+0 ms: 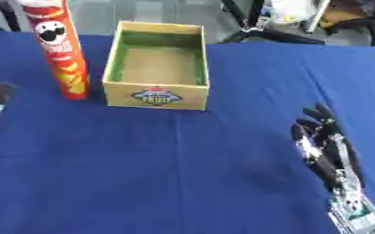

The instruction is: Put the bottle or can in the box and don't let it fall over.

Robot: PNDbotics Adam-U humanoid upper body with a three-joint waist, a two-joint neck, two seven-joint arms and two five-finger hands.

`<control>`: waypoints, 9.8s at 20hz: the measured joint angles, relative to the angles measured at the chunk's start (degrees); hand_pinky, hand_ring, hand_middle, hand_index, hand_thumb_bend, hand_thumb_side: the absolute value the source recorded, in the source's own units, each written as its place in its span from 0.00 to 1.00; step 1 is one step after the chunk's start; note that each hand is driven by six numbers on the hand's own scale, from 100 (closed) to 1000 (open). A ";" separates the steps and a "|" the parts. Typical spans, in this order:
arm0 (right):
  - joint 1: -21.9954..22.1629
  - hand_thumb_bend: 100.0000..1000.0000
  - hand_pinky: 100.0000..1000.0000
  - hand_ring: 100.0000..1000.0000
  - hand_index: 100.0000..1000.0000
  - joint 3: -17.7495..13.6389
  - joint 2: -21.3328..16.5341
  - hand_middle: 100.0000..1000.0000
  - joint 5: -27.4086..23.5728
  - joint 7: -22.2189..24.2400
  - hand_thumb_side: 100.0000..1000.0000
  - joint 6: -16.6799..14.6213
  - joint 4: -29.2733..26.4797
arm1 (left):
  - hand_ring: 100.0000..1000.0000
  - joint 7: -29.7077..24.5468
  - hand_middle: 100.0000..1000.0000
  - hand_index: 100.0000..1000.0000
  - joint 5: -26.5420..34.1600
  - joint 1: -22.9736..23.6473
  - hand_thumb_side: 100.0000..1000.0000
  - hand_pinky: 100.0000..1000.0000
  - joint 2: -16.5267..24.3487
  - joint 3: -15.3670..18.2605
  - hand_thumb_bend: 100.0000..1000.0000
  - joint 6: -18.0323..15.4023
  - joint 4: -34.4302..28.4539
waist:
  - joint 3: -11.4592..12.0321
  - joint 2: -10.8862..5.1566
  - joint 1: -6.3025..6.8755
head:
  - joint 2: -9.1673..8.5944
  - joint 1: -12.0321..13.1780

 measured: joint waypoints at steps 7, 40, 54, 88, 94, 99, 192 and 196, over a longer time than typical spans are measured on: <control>0.00 0.32 0.83 0.79 1.00 0.00 0.00 0.84 0.00 -0.06 0.46 0.06 0.00 | 0.87 -0.19 0.89 0.95 0.10 -0.02 0.48 0.80 0.01 0.03 0.78 -0.19 0.82 | -0.01 -0.10 -0.01 | 0.00 0.09; -0.02 0.29 0.83 0.79 1.00 0.74 0.06 0.84 -0.09 0.70 0.47 0.40 0.01 | 0.87 -3.14 0.89 0.95 6.09 -26.33 0.49 0.79 7.15 -6.41 0.80 -10.88 34.96 | -3.25 -0.22 -0.57 | -0.07 2.16; -0.04 0.29 0.83 0.80 1.00 1.08 0.41 0.84 -0.34 1.06 0.47 0.33 0.02 | 0.86 -4.14 0.88 0.95 5.28 -32.33 0.50 0.78 7.15 -8.03 0.79 -12.18 43.16 | -4.33 -0.18 -0.65 | -0.30 2.48; -0.10 0.28 0.83 0.80 1.00 1.13 0.42 0.84 -1.07 1.57 0.48 0.75 0.04 | 0.56 -12.48 0.56 0.87 -2.40 -35.46 0.25 0.56 7.42 -9.55 0.41 -11.62 48.30 | -4.78 -0.01 -1.12 | -0.57 2.96; -0.10 0.28 0.83 0.80 1.00 1.13 0.42 0.84 -1.07 1.62 0.48 0.73 0.04 | 0.40 -12.67 0.37 0.75 -2.36 -35.54 0.00 0.39 7.49 -9.55 0.05 -11.95 48.12 | -4.78 -0.01 -1.25 | -0.57 2.98; -0.10 0.27 0.83 0.80 1.00 1.13 0.42 0.84 -1.08 1.64 0.48 0.71 0.04 | 0.25 -11.18 0.21 0.65 -1.39 -35.48 0.00 0.25 7.51 -9.55 0.00 -12.35 47.32 | -4.92 -0.01 -1.25 | -0.57 2.99; -0.16 0.25 0.83 0.80 1.00 0.37 0.81 0.83 -1.47 1.09 0.49 -0.60 0.91 | 0.87 -2.67 0.88 0.94 6.56 -0.30 0.60 0.82 8.30 -5.96 0.59 -0.42 0.78 | -3.14 -0.72 0.69 | -0.49 1.68; -0.04 0.25 0.83 0.80 1.00 0.31 0.77 0.83 -1.30 0.68 0.48 -0.68 0.91 | 0.86 -4.08 0.87 0.94 5.64 0.35 0.60 0.82 7.42 -5.96 0.58 -1.89 0.13 | -2.92 -0.93 0.70 | -0.45 1.66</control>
